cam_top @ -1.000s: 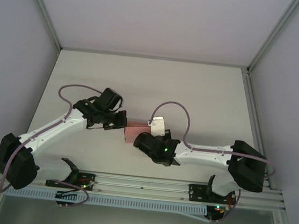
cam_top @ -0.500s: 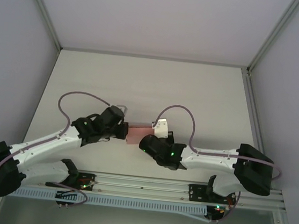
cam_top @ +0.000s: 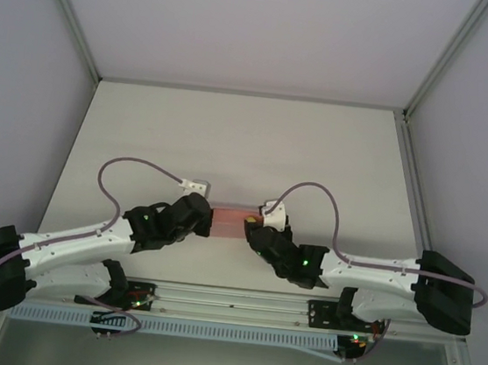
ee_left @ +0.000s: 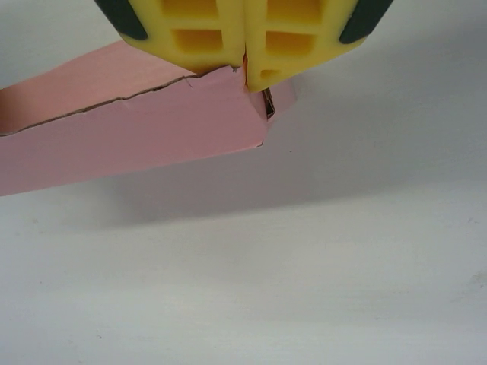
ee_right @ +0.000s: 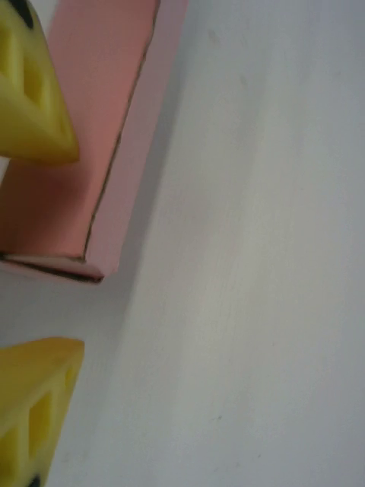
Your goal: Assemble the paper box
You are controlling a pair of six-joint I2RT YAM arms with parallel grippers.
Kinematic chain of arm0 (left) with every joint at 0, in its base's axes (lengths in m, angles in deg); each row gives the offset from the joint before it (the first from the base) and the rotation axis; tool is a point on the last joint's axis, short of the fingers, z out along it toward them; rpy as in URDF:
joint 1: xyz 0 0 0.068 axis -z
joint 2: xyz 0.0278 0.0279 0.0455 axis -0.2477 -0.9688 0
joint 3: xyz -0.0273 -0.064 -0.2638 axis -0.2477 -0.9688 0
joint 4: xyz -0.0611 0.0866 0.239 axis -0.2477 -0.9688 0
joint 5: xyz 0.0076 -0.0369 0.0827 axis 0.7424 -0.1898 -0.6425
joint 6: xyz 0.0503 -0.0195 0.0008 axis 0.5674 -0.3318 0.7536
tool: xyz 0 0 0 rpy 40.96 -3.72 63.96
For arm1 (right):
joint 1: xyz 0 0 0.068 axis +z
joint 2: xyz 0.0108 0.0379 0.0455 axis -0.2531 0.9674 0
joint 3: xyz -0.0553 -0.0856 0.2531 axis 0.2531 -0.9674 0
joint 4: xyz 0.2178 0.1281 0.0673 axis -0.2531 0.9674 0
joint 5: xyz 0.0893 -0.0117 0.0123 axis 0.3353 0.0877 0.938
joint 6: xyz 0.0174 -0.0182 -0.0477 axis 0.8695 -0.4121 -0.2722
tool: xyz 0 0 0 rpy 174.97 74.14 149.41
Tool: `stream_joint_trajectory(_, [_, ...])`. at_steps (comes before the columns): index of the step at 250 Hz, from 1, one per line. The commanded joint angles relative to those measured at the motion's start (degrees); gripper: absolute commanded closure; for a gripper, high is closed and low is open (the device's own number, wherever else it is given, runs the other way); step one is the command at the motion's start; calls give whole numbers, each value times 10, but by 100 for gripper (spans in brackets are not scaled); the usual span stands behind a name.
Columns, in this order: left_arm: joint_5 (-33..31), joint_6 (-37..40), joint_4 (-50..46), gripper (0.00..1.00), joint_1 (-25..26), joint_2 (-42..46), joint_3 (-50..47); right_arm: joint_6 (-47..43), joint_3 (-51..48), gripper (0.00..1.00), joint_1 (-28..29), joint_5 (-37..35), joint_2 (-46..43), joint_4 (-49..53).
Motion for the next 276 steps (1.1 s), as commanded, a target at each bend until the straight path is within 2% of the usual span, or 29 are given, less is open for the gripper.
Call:
stream_joint_trajectory(1, [4, -20, -97, 100, 15, -25, -12, 44, 5, 25, -18, 47, -33, 22])
stream_joint_trajectory(29, [-3, -22, -97, 100, 23, -27, -7, 65, 1, 9, -34, 72, -65, 28])
stream_joint_trajectory(45, [-9, -23, -95, 100, 28, -26, -5, 82, 4, 6, -45, 82, -79, 39])
stream_joint_trajectory(69, [-15, -24, -97, 100, 33, -26, -3, 113, 17, 6, -72, 94, -87, 70])
stream_joint_trajectory(135, [-22, -13, -100, 100, 42, -24, 8, 163, 37, 19, -149, 181, -67, 114])
stream_joint_trajectory(177, [-23, 1, -101, 95, 43, -21, 12, 195, 16, 30, -159, 204, -52, 128])
stream_joint_trajectory(198, [-19, 7, -108, 87, 44, -17, 20, 219, -4, 35, -159, 215, -48, 125])
stream_joint_trajectory(225, [-11, 14, -124, 67, 45, -4, 34, 236, -29, 38, -158, 227, -47, 111])
stream_joint_trajectory(242, [13, 30, -127, 53, 46, 10, 44, 243, -44, 39, -159, 227, -46, 98])
stream_joint_trajectory(258, [44, 46, -129, 47, 45, 25, 52, 245, -50, 41, -159, 247, -45, 93])
stream_joint_trajectory(276, [73, 57, -135, 29, 46, 43, 61, 246, -53, 41, -158, 252, -42, 90])
